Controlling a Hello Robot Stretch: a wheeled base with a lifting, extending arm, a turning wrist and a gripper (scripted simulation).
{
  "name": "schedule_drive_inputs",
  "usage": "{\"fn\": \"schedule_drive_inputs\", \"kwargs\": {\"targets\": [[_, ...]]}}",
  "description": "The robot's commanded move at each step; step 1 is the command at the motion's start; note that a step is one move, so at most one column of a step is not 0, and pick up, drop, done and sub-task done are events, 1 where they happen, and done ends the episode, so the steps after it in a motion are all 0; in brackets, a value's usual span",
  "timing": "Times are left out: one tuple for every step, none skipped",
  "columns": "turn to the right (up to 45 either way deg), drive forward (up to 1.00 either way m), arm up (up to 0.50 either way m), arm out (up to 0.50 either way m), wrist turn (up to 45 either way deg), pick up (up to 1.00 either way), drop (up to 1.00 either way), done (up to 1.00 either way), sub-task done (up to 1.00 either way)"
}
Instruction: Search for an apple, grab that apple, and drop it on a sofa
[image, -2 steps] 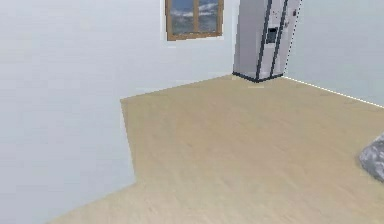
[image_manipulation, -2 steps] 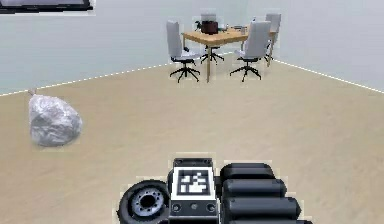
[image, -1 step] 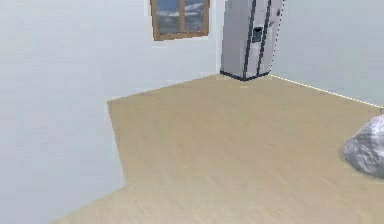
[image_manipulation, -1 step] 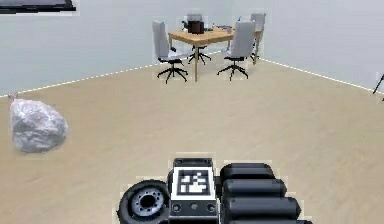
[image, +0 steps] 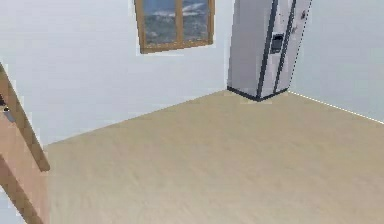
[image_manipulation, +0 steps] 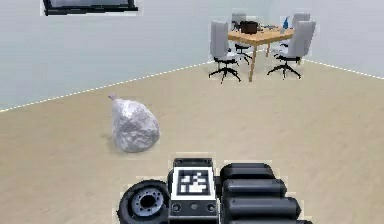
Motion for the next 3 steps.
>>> {"fn": "schedule_drive_inputs", "kwargs": {"targets": [[3.0, 0.0, 0.0, 0.0, 0.0, 0.0, 0.0, 0.0, 0.0], [0.0, 0.35, 0.0, 0.0, 0.0, 0.0, 0.0, 0.0, 0.0], [-36.0, 0.0, 0.0, 0.0, 0.0, 0.0, 0.0, 0.0, 0.0]]}}
